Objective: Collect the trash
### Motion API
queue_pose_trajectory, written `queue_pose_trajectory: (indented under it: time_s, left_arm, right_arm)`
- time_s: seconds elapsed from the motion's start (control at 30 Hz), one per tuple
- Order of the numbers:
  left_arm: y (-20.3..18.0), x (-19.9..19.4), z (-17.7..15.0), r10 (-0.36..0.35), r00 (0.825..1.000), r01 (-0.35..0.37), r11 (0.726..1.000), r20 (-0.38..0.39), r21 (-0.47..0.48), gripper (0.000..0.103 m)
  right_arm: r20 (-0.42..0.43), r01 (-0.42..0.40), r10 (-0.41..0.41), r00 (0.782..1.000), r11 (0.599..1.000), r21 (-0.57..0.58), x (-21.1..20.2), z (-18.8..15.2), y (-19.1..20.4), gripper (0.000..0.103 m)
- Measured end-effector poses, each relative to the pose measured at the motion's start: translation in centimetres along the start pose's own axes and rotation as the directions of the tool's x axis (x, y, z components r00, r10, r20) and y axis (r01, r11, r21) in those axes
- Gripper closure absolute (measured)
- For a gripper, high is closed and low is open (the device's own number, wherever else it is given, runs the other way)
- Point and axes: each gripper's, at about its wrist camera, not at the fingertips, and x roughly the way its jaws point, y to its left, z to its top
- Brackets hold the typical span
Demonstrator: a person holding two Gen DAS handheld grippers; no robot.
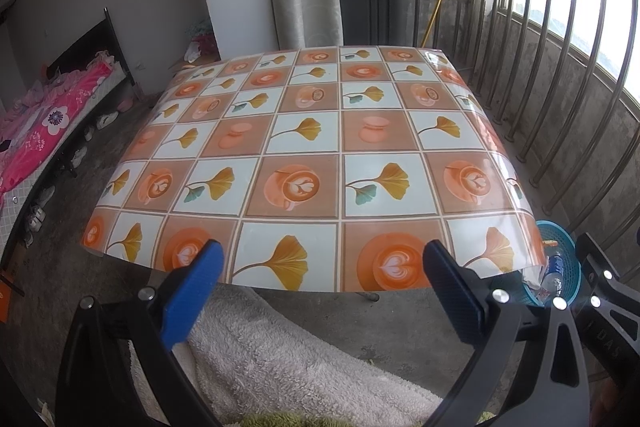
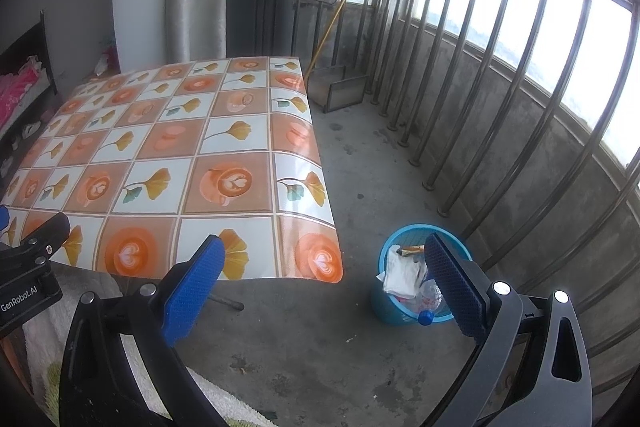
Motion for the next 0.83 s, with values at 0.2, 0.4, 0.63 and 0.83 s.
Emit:
queue_pose_trajectory:
  time_s: [0.2,0.4,0.63,0.83]
  left_arm:
    - [0.03,0.04,-0.01,0.001,1.0,-0.001,1.0,0.0,0.001,0.005]
    - [0.07,0.02,0.01,0.0,1.0,0.0,1.0,0.002,0.002,0.005]
    - [0.04,0.05,0.04,0.0,1.0,0.0,1.0,-0.003,0.004,0.005]
    - [-0.01,0.02,0.05,0.001,1.0,-0.001,1.0,-0.003,0.006,0.005]
  right_arm:
    - [0.001,0.0,0.0,1.0,1.0,0.002,-0.09,0.01,0.11,0.007]
    - [0.003,0.0,0.0,1.0,1.0,0.004,0.02,0.09,0.49,0.007]
    - [0.003,0.0,0.0,1.0,1.0,0.005,-0.02,0.07,0.51,0.007]
    - [0.003,-0.001,0.001,1.0,1.0,0.007,-0.01,0.15,0.59,0.007]
